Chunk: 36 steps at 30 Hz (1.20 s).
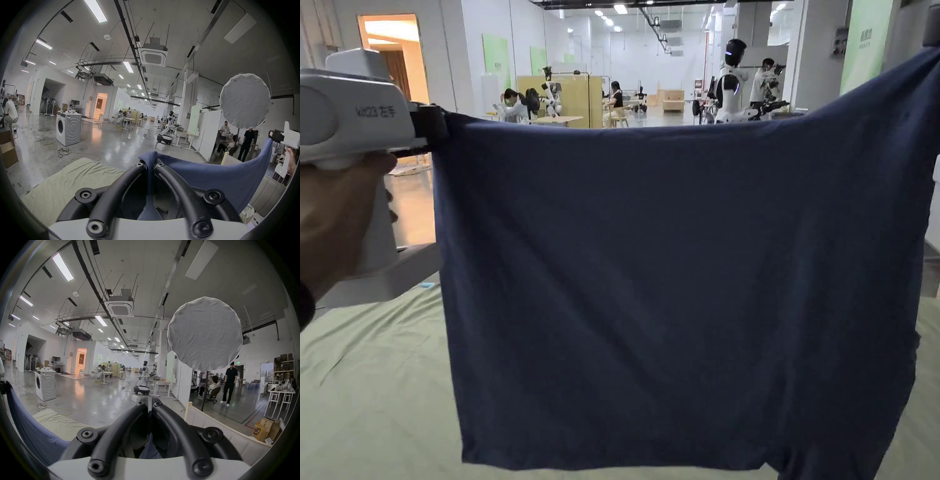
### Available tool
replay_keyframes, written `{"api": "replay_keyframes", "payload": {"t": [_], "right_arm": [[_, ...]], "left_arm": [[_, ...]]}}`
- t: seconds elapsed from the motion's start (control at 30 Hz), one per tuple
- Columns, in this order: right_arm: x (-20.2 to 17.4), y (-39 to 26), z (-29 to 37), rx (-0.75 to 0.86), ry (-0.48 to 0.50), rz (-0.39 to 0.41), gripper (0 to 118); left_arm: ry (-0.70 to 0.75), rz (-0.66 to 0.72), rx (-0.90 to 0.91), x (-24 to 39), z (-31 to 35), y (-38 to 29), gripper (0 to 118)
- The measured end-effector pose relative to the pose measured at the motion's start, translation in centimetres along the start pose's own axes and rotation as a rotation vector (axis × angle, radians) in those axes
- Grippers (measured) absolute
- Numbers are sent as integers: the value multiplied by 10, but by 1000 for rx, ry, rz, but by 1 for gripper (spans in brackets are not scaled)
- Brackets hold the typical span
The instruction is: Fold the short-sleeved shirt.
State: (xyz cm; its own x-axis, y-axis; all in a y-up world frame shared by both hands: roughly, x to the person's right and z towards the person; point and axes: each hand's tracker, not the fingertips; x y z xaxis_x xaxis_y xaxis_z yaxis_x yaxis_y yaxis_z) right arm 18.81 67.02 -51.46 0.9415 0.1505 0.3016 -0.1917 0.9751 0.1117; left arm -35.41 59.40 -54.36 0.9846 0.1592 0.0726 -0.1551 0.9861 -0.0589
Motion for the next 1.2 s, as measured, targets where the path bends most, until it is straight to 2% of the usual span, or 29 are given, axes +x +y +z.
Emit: {"api": "replay_keyframes", "payload": {"t": [0.2, 0.37, 0.57, 0.73, 0.83, 0.93, 1.03, 1.07, 1.13, 1.17, 1.2], "right_arm": [[-10, -10, -31, 6, -35, -11, 3], [-22, -16, -56, -4, -63, 44, 3], [-27, -24, -79, -52, -64, 38, 3], [-31, -33, -86, -47, -57, 83, 3], [-31, -58, -84, -79, -22, 78, 3], [-28, -97, -75, -145, 42, 28, 3], [-19, -142, -53, -160, 118, 6, 3], [-16, -154, -44, -178, 104, 6, 3], [-10, -178, -22, -249, 127, -77, 3], [-9, -187, -8, -256, 60, -65, 3], [-7, -188, 5, -177, 87, -1, 3]], "left_arm": [[11, -17, -32, 1, -39, -7, 7], [17, -66, -22, 8, -72, -18, 7], [29, -70, -44, 12, -106, -18, 7], [34, -55, -46, 7, -117, -19, 7], [18, -34, -69, 2, -116, -41, 7], [15, -36, -125, -6, -111, -81, 7], [-20, 59, -186, -20, -90, -129, 7], [-15, 73, -201, -25, -82, -145, 7], [-39, 88, -220, -32, -67, -169, 7], [-40, 90, -249, -33, -59, -180, 7], [-29, 98, -258, -31, -48, -191, 7]]}}
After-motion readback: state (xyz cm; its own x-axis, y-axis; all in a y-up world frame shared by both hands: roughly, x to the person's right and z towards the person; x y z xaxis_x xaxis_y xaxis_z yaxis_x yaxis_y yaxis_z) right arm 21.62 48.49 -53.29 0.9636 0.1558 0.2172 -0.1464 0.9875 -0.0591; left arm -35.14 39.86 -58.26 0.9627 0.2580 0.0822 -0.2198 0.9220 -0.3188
